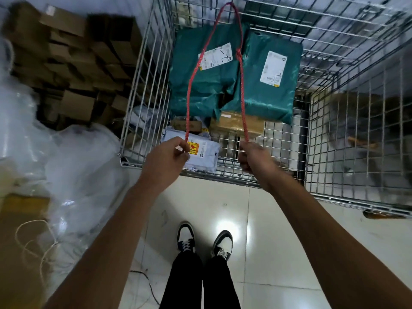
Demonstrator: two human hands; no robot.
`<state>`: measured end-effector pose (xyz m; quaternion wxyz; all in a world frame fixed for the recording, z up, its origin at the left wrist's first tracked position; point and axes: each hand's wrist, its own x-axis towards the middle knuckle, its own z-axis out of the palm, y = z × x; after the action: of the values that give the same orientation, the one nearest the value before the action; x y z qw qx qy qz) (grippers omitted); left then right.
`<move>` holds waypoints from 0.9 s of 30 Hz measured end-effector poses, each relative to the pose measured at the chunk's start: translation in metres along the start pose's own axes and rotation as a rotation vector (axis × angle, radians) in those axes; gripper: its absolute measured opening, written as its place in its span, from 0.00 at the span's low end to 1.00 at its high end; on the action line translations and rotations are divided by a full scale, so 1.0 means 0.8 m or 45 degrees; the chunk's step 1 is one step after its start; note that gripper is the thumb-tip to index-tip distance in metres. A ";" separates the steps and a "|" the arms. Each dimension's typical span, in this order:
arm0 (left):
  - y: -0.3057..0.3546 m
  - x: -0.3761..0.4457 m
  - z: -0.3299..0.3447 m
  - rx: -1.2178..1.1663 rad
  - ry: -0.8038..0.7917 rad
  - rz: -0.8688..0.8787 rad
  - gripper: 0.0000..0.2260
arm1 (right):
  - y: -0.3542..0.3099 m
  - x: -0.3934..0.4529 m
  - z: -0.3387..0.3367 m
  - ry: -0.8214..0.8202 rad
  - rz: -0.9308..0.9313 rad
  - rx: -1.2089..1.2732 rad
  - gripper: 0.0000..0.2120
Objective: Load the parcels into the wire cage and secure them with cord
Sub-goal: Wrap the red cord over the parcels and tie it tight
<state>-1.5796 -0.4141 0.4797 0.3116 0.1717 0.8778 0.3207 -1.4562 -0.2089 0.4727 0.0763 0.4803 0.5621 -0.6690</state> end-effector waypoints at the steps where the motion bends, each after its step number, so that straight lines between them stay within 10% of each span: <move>1: -0.001 0.007 -0.003 0.020 -0.027 -0.007 0.10 | 0.002 0.002 0.001 0.007 -0.012 0.004 0.13; 5: -0.006 0.032 -0.009 0.224 -0.202 -0.038 0.23 | 0.011 0.007 0.001 -0.038 -0.067 -0.054 0.14; 14: 0.012 0.056 -0.003 0.741 -0.407 -0.019 0.01 | 0.009 0.003 0.001 -0.004 -0.044 0.058 0.13; 27: 0.038 0.075 -0.001 0.910 -0.951 0.154 0.10 | 0.017 0.008 -0.004 0.052 -0.078 0.041 0.10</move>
<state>-1.6217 -0.3616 0.4743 0.5064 0.4204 0.7501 -0.0646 -1.4492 -0.2085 0.4595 0.0363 0.4776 0.5671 -0.6700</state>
